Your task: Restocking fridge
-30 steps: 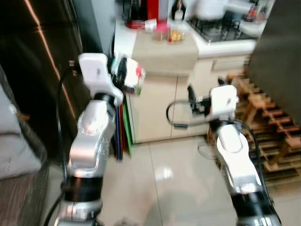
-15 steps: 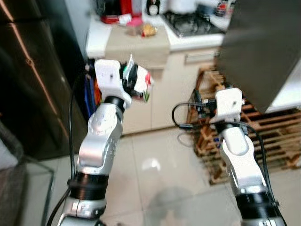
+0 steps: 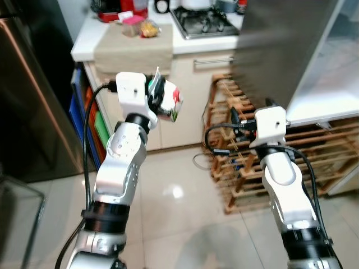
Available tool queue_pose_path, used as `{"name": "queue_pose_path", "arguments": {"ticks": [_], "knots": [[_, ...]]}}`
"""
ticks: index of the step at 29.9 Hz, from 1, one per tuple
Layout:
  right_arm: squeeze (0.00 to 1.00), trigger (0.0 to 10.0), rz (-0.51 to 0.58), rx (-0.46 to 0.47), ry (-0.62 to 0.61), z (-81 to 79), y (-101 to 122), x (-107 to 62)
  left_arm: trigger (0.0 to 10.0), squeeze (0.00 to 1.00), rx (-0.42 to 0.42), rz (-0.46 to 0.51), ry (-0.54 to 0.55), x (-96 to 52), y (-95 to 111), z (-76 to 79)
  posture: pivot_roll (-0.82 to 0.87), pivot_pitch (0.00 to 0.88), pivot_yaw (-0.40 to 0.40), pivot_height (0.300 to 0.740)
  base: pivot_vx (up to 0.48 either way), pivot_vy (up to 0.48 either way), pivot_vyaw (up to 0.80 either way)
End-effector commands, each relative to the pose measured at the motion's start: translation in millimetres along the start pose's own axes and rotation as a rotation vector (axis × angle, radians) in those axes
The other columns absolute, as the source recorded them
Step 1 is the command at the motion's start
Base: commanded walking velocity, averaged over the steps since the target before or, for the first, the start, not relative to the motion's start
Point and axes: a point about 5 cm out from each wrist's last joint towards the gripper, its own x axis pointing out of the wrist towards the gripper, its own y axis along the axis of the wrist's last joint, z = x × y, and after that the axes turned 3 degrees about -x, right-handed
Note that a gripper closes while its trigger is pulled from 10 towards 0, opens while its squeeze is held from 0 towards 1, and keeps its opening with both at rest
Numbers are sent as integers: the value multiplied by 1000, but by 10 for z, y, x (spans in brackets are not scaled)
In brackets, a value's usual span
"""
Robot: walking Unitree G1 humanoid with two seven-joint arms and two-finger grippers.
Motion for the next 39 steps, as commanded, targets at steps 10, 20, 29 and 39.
{"name": "queue_pose_path", "arguments": {"ticks": [10,20,29,39], "knots": [[0,10000,6,-16,-12,58,5,-21,10000,0,2,-21,30,46,-63,-40,-92,0,66,740,261,-399,0],[0,10000,-1,-17,-17,66,-8,-49,10000,0,10,-5,-20,57,-52,90,-105,0,74,740,263,-398,0],[0,10000,-10,-18,-15,64,-29,-67,10000,0,0,4,-51,39,-30,147,-103,0,71,740,249,-407,0],[0,10000,-12,-22,-8,72,-28,-63,10000,0,24,7,-29,67,-40,131,-105,0,67,740,220,-370,0]]}}
